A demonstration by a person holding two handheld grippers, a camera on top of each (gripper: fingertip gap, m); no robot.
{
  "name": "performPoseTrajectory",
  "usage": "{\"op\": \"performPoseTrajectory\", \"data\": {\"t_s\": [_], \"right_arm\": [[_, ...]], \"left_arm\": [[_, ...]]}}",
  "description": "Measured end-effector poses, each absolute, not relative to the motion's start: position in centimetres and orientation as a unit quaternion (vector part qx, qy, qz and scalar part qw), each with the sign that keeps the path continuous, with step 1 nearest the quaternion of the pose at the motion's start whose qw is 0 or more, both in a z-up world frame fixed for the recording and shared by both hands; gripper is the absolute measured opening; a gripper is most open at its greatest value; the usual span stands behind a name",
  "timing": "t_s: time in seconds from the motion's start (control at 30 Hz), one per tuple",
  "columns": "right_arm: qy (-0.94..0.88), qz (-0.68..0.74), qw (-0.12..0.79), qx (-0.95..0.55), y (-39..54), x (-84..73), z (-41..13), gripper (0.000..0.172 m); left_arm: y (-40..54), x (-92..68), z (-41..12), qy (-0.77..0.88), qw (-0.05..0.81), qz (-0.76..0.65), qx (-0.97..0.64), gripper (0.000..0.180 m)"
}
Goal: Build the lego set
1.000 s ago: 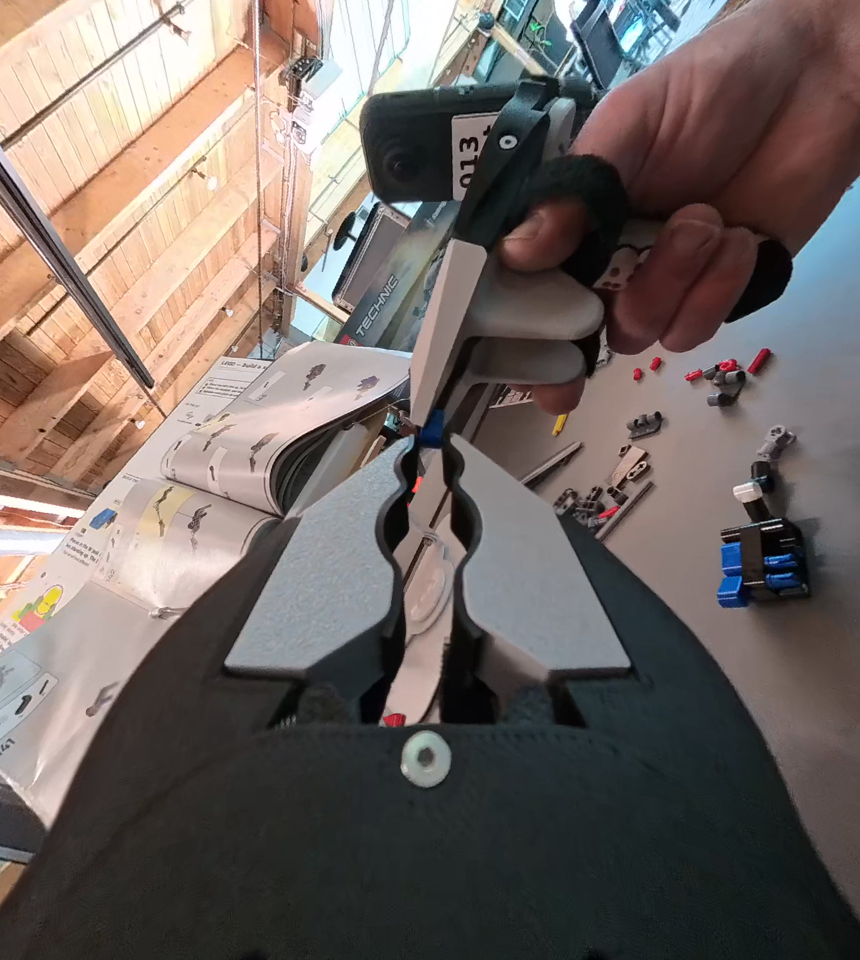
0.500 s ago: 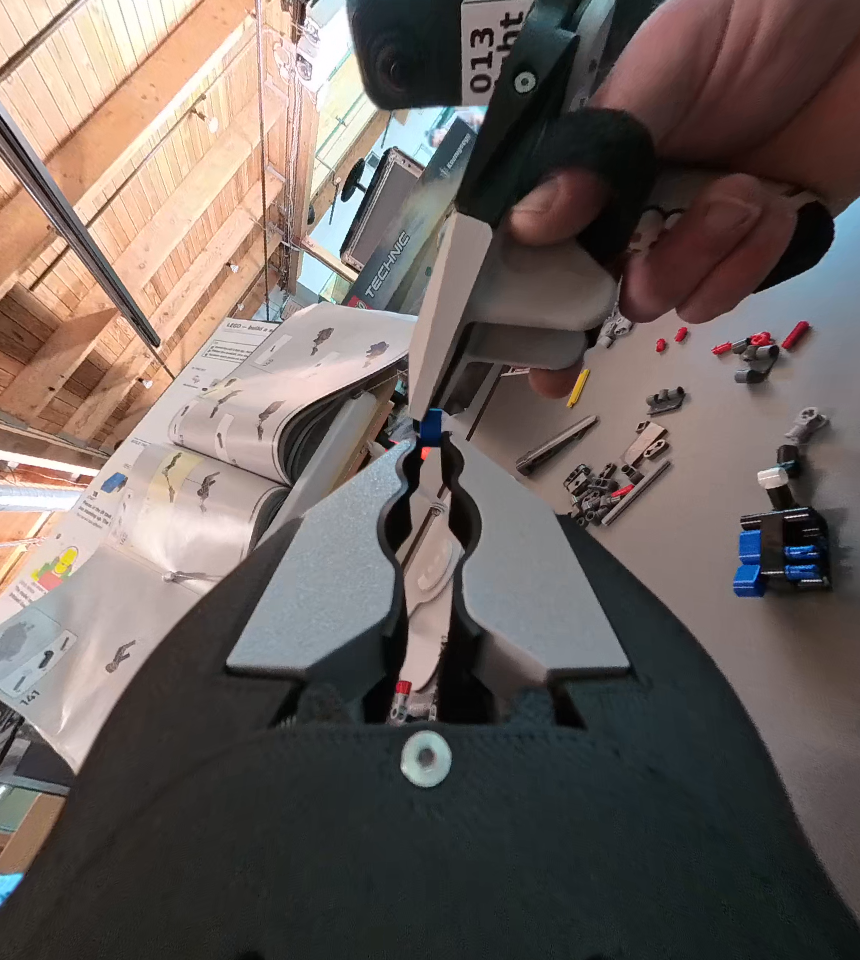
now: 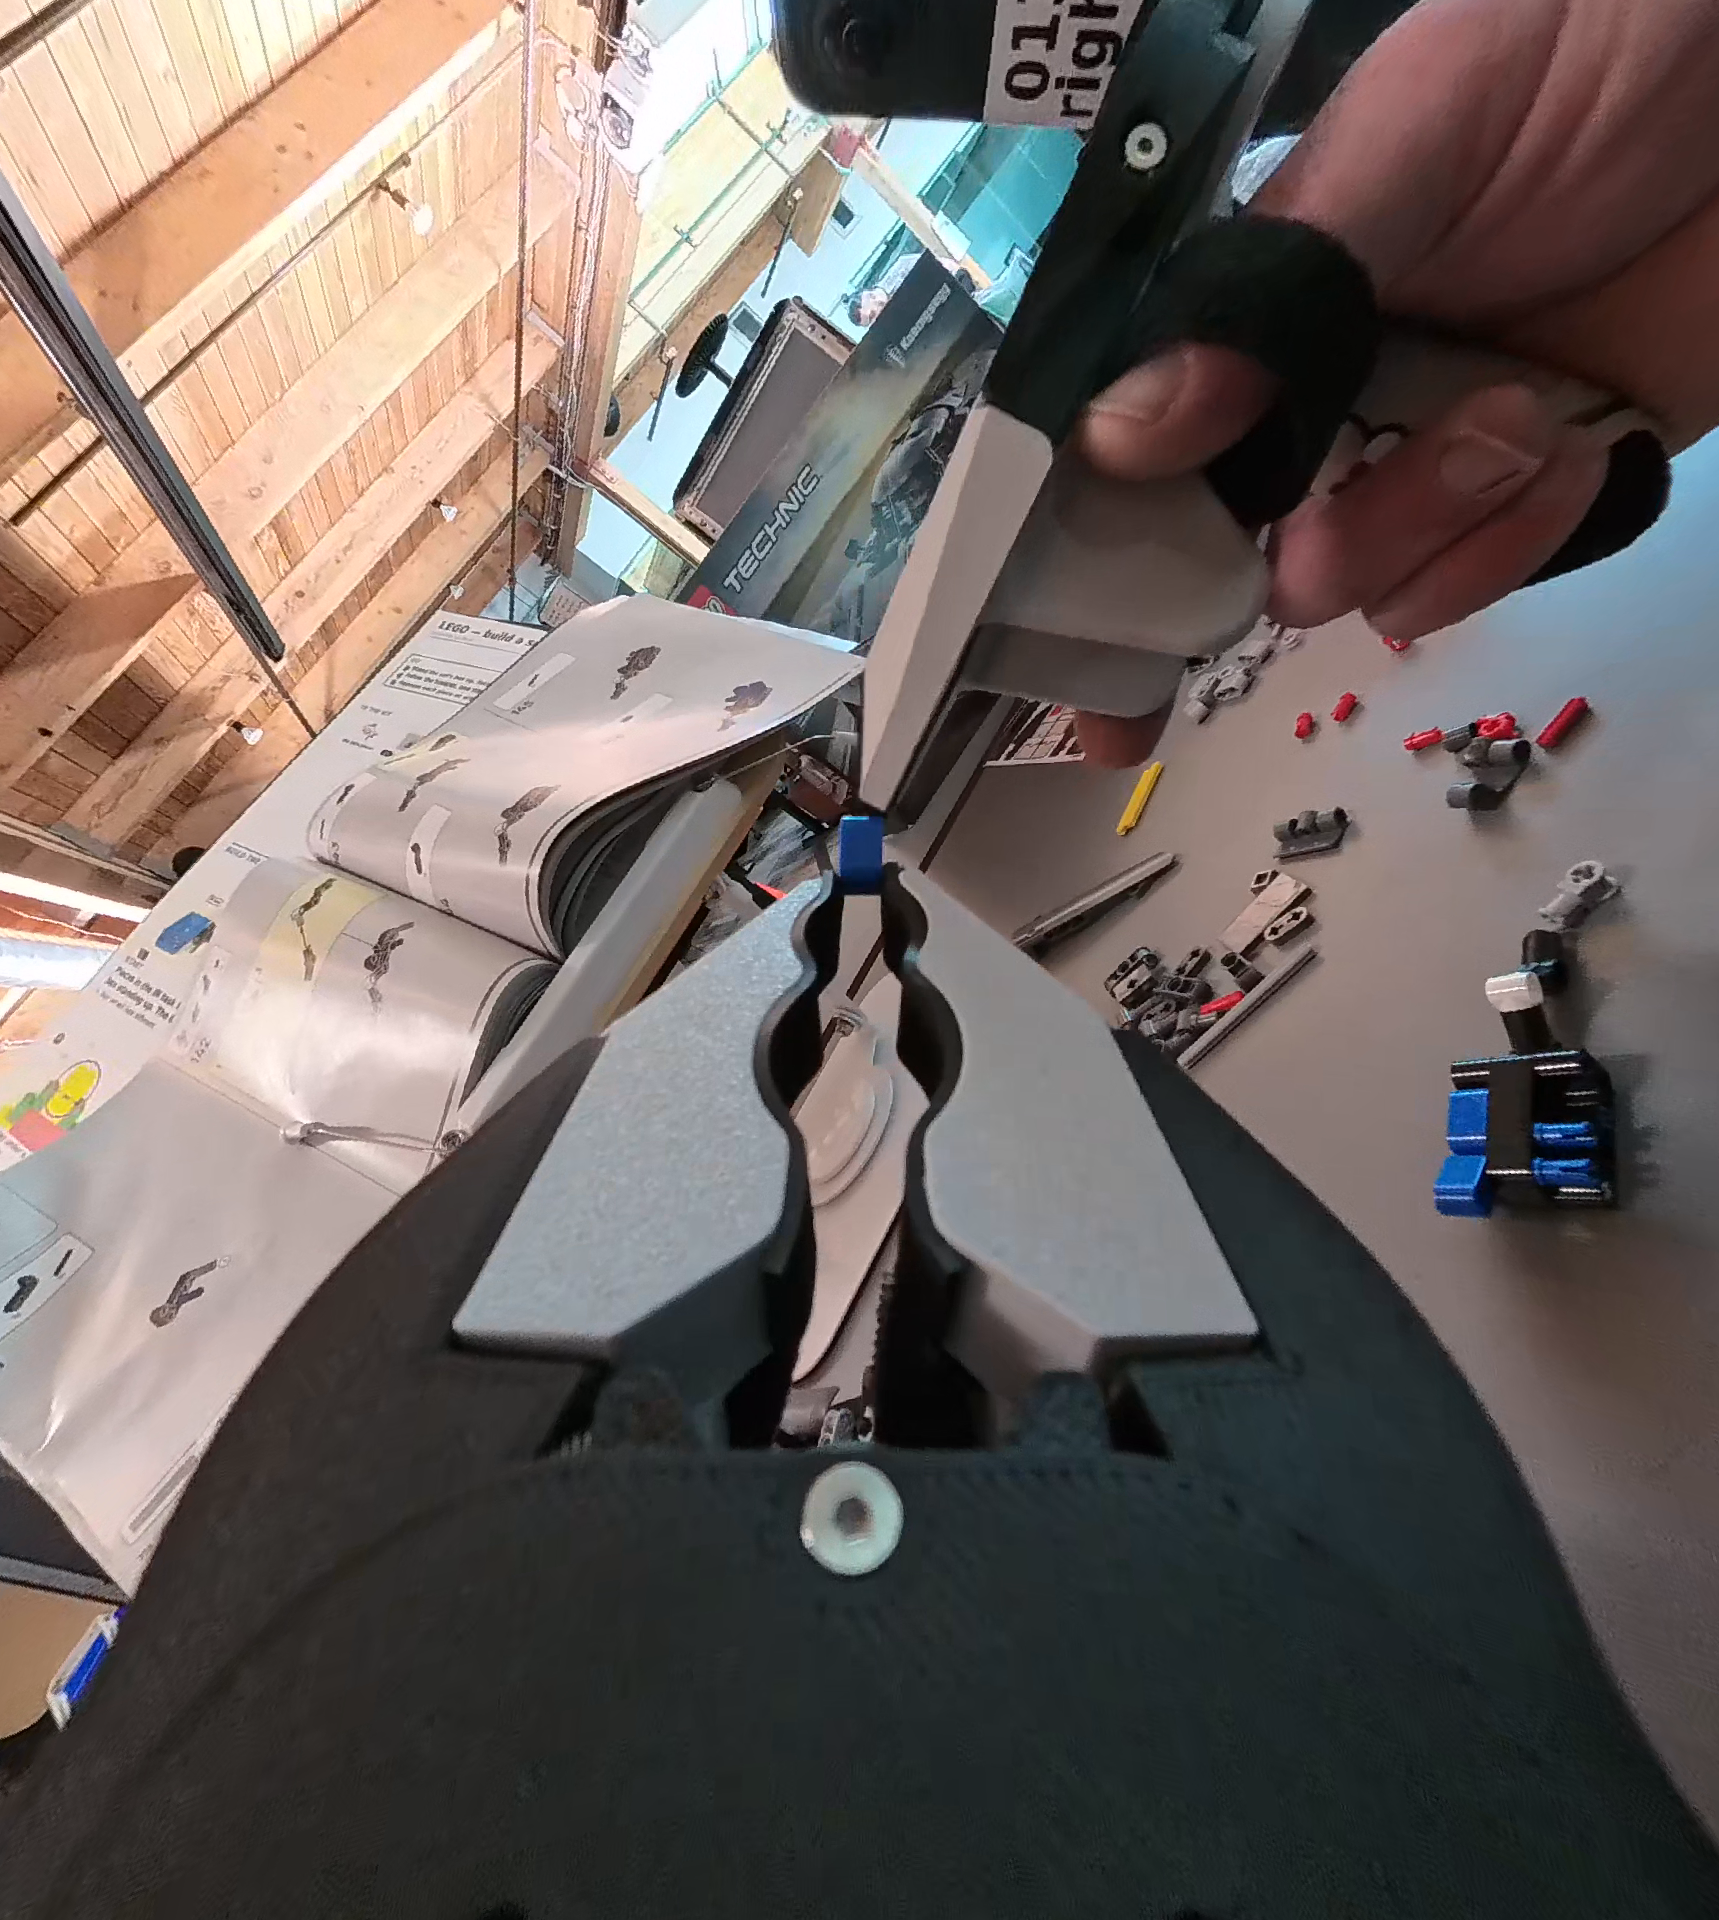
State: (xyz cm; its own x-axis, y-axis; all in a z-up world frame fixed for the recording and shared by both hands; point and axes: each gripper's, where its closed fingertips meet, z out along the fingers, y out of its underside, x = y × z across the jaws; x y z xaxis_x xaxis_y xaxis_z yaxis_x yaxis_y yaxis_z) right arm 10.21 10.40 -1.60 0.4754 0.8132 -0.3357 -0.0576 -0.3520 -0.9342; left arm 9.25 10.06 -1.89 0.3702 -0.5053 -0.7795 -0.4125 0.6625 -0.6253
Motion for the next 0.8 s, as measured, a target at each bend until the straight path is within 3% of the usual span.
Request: {"op": "performPoseTrajectory", "data": {"t_s": [0.57, 0.8], "right_arm": [[-0.271, 0.462, 0.482, -0.693, 9.8, 10.0, -1.8, 0.018], [-0.296, 0.470, 0.478, -0.680, 9.1, 9.2, -1.6, 0.006]], "left_arm": [[9.8, 9.3, -1.8, 0.561, 0.722, -0.028, -0.403, 0.005], [9.3, 9.5, -1.9, 0.569, 0.728, 0.000, -0.383, 0.005]]}}
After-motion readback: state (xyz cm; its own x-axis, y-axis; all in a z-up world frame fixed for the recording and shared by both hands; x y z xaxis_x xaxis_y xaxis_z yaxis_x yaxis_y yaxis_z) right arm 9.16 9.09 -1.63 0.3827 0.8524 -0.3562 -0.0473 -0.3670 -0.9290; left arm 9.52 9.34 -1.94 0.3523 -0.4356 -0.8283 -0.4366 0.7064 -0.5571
